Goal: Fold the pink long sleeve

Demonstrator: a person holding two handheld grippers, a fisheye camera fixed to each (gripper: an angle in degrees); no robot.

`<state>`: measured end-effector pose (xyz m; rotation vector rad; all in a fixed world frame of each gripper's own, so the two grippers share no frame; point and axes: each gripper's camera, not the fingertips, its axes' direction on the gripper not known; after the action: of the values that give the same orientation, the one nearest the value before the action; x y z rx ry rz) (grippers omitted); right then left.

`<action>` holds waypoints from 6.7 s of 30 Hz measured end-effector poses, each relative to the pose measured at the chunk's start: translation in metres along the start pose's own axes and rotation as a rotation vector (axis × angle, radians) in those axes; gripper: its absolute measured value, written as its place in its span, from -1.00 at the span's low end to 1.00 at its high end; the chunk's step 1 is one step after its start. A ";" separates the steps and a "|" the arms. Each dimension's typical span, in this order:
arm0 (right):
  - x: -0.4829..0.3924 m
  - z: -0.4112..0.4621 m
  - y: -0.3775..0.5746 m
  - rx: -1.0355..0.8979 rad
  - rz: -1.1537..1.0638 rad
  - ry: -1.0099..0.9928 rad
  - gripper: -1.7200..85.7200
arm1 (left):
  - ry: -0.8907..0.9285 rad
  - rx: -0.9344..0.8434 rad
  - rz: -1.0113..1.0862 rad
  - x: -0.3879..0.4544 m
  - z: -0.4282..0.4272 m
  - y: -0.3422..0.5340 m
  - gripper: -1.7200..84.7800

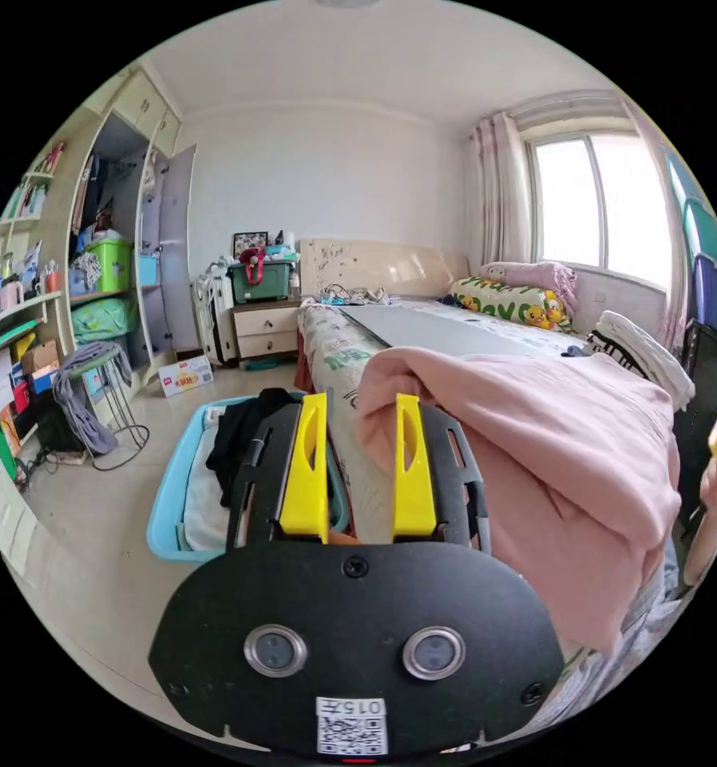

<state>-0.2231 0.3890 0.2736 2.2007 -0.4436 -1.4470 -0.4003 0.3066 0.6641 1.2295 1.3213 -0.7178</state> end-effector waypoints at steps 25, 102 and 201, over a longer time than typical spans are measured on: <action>-0.033 0.086 0.021 -0.172 0.025 0.107 -0.89 | 0.050 -0.128 -0.071 -0.086 0.167 -0.058 -0.94; 0.232 -0.525 0.277 0.701 0.647 0.596 -0.97 | 0.245 -0.046 0.509 0.552 0.234 -0.551 -0.94; 0.283 -0.011 0.057 -0.246 0.474 0.016 -0.78 | 0.834 -0.234 -0.416 0.086 0.140 0.192 -0.55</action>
<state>-0.1022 0.2006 0.0912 1.7596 -0.6871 -1.1558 -0.1613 0.2484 0.6045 1.1033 2.3231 -0.2976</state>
